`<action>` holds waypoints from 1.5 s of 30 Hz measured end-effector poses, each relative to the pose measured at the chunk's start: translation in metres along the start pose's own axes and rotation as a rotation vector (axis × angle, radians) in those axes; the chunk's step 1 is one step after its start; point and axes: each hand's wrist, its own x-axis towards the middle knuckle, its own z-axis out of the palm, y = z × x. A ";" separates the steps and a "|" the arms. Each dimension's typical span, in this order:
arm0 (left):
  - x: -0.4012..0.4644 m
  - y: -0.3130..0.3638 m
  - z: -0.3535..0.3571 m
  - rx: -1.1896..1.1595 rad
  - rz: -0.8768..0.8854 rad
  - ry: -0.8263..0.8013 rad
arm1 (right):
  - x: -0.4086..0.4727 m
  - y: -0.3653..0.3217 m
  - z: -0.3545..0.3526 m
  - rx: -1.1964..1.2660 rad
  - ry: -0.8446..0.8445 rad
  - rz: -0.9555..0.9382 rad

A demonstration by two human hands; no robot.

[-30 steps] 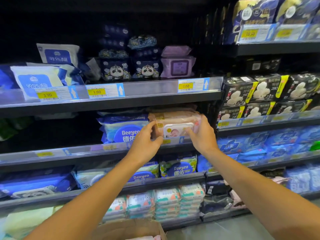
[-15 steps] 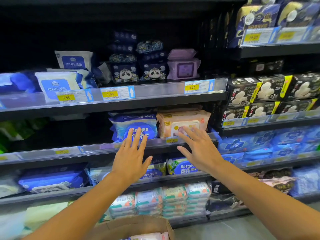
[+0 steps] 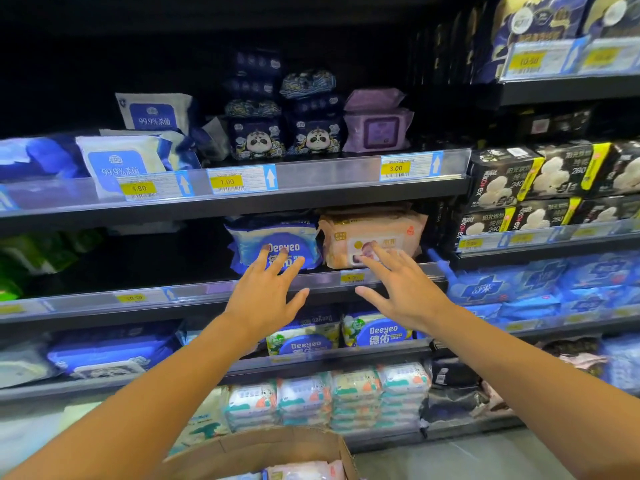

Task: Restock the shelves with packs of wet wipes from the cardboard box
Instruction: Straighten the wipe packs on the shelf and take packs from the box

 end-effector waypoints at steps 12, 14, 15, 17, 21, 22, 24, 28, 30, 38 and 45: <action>0.016 -0.012 0.010 -0.046 0.005 -0.043 | 0.021 0.010 0.010 0.015 -0.082 0.074; 0.006 -0.013 0.009 -0.102 0.007 -0.050 | 0.015 0.009 0.010 0.073 -0.075 0.078; -0.001 -0.014 0.008 -0.136 0.003 -0.049 | 0.012 0.008 0.009 0.095 -0.060 0.078; -0.015 -0.018 0.006 -0.204 0.012 -0.012 | 0.004 0.004 0.008 0.152 -0.009 0.070; -0.052 -0.026 0.003 -0.357 0.083 0.210 | -0.022 -0.022 0.004 0.319 0.134 -0.044; -0.063 -0.027 0.004 -0.392 0.099 0.282 | -0.031 -0.031 0.005 0.349 0.159 -0.085; -0.087 -0.025 0.007 -0.439 0.108 0.370 | -0.049 -0.049 0.011 0.409 0.147 -0.128; -0.140 -0.028 0.026 -0.493 0.135 0.312 | -0.081 -0.082 0.039 0.455 0.001 -0.174; -0.166 -0.034 0.045 -0.512 0.090 0.221 | -0.093 -0.092 0.062 0.452 -0.088 -0.192; -0.238 -0.063 0.134 -0.630 -0.192 -0.248 | -0.112 -0.112 0.149 0.459 -0.472 -0.050; -0.242 -0.093 0.209 -0.815 -0.437 -0.543 | -0.099 -0.120 0.221 0.531 -0.680 0.159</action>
